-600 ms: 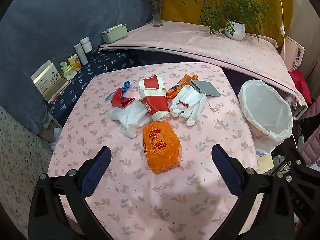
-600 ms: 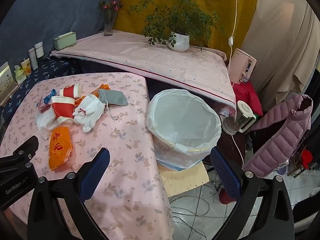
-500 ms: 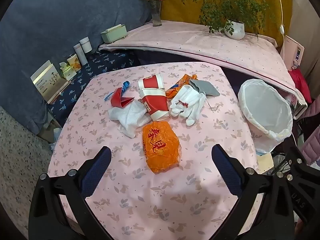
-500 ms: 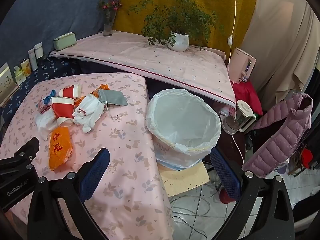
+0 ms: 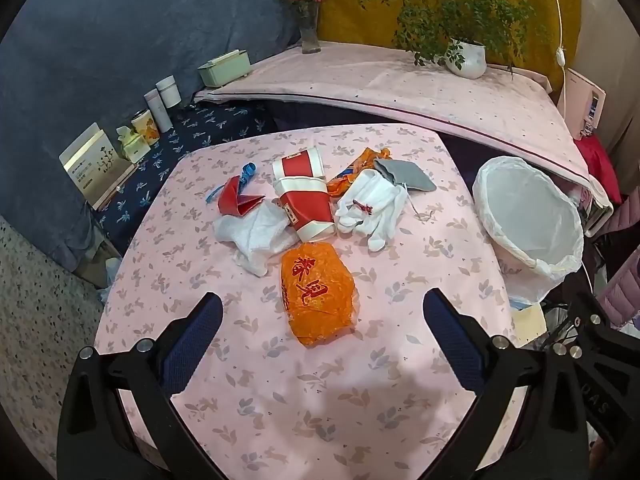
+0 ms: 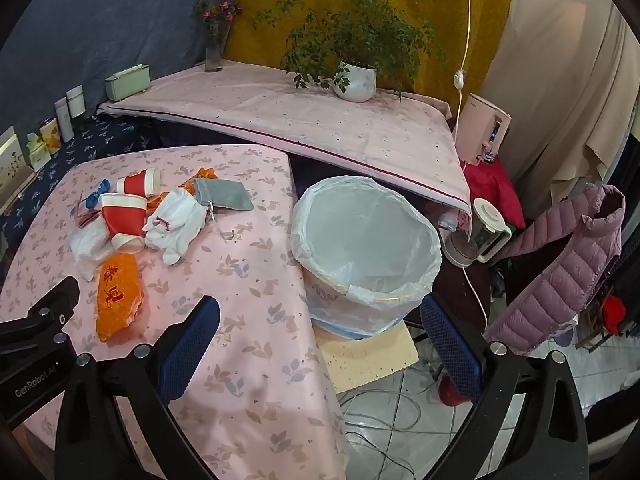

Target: Collect trash

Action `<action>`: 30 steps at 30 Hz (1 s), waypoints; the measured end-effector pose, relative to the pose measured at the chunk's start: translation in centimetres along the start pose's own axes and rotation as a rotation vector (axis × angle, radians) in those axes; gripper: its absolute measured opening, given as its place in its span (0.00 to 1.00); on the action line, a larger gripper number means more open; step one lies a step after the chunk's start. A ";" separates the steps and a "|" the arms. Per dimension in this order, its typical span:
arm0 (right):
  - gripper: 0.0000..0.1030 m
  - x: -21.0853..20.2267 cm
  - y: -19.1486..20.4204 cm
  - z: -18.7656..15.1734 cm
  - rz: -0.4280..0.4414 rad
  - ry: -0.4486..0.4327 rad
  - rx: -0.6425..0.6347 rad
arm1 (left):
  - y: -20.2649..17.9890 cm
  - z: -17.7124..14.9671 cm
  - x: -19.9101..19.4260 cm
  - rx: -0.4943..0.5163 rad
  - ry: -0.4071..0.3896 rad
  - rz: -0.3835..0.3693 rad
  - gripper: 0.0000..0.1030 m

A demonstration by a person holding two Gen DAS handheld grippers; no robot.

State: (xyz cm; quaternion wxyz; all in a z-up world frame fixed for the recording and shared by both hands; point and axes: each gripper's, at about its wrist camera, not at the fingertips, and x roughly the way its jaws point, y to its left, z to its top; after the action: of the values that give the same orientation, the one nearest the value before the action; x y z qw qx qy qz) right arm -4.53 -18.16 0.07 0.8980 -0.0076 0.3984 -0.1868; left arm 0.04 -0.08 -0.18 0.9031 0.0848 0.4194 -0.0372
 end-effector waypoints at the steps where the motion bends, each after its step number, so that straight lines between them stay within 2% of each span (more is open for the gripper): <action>1: 0.94 0.0 -0.1 -0.1 0.003 0.000 0.007 | 0.0 0.0 0.0 0.000 0.001 -0.001 0.93; 30: 0.94 0.1 0.0 -0.1 0.002 0.001 0.005 | -1.8 -0.1 0.2 0.002 0.000 -0.008 0.93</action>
State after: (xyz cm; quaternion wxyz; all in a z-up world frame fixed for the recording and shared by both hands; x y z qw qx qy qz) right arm -4.54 -18.20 -0.03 0.8980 -0.0050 0.3984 -0.1868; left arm -0.19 -1.78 -0.61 0.9029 0.0840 0.4196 -0.0412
